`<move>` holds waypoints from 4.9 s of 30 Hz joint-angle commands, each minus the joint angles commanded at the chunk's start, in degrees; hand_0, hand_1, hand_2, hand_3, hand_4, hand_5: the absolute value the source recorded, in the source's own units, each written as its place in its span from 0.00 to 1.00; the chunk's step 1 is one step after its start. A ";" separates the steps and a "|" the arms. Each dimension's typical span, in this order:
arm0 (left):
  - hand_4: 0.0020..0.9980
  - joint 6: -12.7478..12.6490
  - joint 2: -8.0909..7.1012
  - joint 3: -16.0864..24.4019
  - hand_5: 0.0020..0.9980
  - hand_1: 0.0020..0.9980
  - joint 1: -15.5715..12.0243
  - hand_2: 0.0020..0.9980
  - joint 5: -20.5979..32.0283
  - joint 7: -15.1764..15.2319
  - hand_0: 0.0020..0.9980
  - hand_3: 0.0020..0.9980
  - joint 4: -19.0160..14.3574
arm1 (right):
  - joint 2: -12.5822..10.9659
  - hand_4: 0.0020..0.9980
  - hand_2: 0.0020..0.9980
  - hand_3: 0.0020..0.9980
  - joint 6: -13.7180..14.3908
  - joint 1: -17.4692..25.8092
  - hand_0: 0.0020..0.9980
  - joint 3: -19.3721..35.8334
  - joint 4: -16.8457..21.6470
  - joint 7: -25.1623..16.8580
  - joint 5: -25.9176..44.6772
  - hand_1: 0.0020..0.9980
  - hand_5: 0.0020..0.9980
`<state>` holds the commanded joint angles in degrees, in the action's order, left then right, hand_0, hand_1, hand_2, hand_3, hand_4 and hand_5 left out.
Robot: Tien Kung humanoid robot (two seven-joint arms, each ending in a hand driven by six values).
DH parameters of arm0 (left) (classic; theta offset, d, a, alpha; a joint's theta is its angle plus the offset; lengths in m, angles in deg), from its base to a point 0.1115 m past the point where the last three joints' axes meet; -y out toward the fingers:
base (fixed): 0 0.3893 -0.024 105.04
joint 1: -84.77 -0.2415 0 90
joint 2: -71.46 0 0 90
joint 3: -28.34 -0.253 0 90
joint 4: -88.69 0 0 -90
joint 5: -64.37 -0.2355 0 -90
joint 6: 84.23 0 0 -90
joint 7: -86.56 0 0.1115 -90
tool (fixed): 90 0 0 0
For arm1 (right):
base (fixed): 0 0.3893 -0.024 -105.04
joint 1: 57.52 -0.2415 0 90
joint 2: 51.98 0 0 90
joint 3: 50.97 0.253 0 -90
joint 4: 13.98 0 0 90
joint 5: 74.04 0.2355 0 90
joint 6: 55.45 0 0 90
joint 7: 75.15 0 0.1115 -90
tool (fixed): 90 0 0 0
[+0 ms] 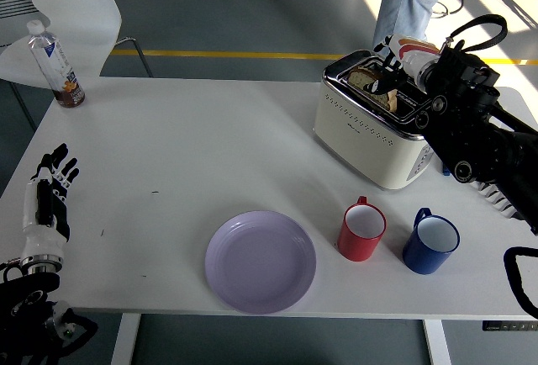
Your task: Push plate across desktop,pick up the break from the machine,place the break in the plate
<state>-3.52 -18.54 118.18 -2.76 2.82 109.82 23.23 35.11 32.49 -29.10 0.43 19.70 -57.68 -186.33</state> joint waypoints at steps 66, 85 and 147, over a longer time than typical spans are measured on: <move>0.51 -0.02 0.00 0.40 1.00 0.86 -0.28 0.91 -0.08 0.05 0.85 0.81 -0.07 | -16.03 0.35 0.38 0.44 -2.00 0.05 0.29 0.43 38.26 3.87 1.01 0.32 0.10; 0.51 0.17 0.00 -0.12 1.00 0.86 -1.27 0.91 -0.02 0.12 0.85 0.81 0.32 | -17.62 0.32 0.38 0.44 -11.00 2.43 0.28 -22.81 50.44 4.01 30.56 0.31 0.12; 0.51 -0.21 0.00 0.12 1.00 0.86 -1.13 0.91 0.05 0.41 0.85 0.81 0.23 | -7.90 0.66 0.90 0.93 3.01 12.37 0.80 -26.92 39.59 -9.74 26.45 0.81 0.24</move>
<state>-3.73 -18.54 118.30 -3.90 2.87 110.23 23.46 27.21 35.50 -16.73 -26.48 59.30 -67.42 -159.88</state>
